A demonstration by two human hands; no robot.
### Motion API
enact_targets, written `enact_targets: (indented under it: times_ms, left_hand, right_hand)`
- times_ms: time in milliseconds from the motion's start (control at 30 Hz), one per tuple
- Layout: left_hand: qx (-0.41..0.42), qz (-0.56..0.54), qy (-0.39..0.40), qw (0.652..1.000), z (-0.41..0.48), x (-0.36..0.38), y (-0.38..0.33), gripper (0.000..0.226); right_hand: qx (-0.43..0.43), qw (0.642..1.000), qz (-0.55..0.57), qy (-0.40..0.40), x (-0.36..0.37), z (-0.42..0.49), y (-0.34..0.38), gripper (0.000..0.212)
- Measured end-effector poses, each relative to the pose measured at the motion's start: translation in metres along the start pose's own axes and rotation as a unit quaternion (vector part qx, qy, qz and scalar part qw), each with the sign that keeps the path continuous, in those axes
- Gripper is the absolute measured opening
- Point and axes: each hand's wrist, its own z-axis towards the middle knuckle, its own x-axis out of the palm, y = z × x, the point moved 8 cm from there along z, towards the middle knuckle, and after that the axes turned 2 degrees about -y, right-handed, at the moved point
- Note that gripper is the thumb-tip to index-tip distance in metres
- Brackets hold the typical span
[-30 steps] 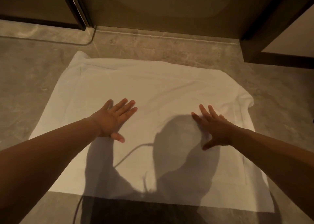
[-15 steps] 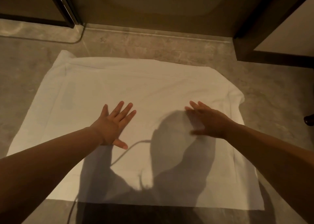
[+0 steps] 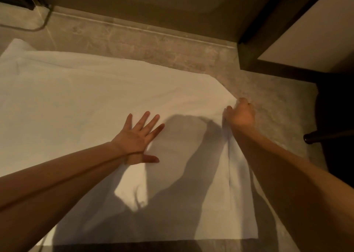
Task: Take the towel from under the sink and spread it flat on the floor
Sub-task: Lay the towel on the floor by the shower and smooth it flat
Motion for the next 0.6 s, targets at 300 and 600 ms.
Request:
enact_targets:
  times_ms: [300,600]
  left_hand:
    - [-0.012,0.024,0.006,1.0,-0.001,0.007,-0.002,0.103]
    - [-0.01,0.019,0.021,1.0,0.001,0.006,-0.001,0.101]
  right_hand:
    - [0.105,0.99,0.092,0.006,0.006,0.015,-0.023,0.045]
    - [0.03,0.995,0.091,-0.033,-0.006,0.014,-0.013,0.021]
